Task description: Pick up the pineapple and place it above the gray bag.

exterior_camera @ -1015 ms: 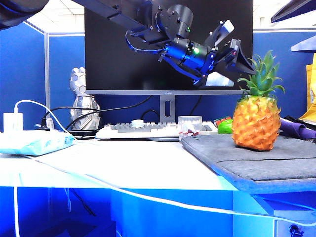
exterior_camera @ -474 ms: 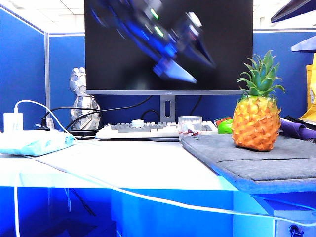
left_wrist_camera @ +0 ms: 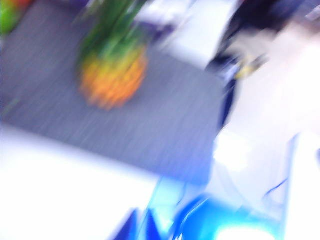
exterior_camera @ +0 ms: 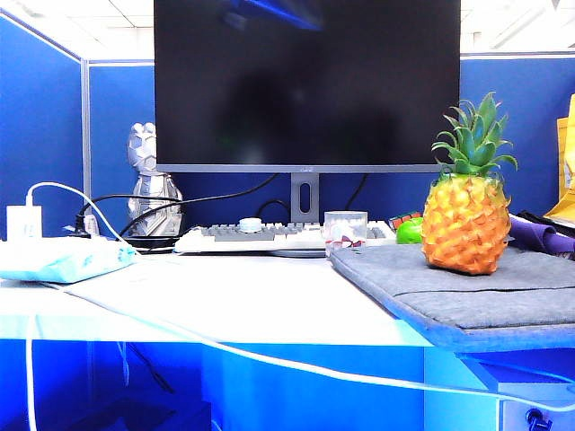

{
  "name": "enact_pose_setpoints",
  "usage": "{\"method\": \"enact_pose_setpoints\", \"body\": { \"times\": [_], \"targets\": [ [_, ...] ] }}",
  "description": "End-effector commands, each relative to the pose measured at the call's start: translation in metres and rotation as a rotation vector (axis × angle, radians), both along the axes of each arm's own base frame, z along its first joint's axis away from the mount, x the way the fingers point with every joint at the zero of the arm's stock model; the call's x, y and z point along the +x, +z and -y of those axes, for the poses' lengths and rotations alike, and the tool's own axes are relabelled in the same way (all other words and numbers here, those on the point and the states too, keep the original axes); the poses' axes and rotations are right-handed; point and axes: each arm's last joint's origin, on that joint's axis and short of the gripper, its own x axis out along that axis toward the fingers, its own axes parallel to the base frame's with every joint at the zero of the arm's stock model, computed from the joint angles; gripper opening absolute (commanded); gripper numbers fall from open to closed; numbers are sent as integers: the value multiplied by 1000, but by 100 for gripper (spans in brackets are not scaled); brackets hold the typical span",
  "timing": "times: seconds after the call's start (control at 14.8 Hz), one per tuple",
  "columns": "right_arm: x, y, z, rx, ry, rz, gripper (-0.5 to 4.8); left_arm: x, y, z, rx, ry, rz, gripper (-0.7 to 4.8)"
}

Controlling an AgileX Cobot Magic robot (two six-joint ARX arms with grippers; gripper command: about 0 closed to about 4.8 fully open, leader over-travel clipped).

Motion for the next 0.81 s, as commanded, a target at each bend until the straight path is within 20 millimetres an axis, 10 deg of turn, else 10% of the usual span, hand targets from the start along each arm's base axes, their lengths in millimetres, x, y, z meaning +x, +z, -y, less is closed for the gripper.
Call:
{"method": "enact_pose_setpoints", "body": {
  "times": [0.07, 0.41, 0.81],
  "targets": [
    [-25, 18, -1, -3, 22, 17, 15, -24, 36, -35, -10, 73, 65, 21],
    [-99, 46, -26, -39, -188, 252, -1, -98, 112, -108, 68, 451, 347, 15],
    [-105, 30, -36, -223, -346, 208, 0, -162, 144, -140, 72, 766, 459, 15]
  ]
}}
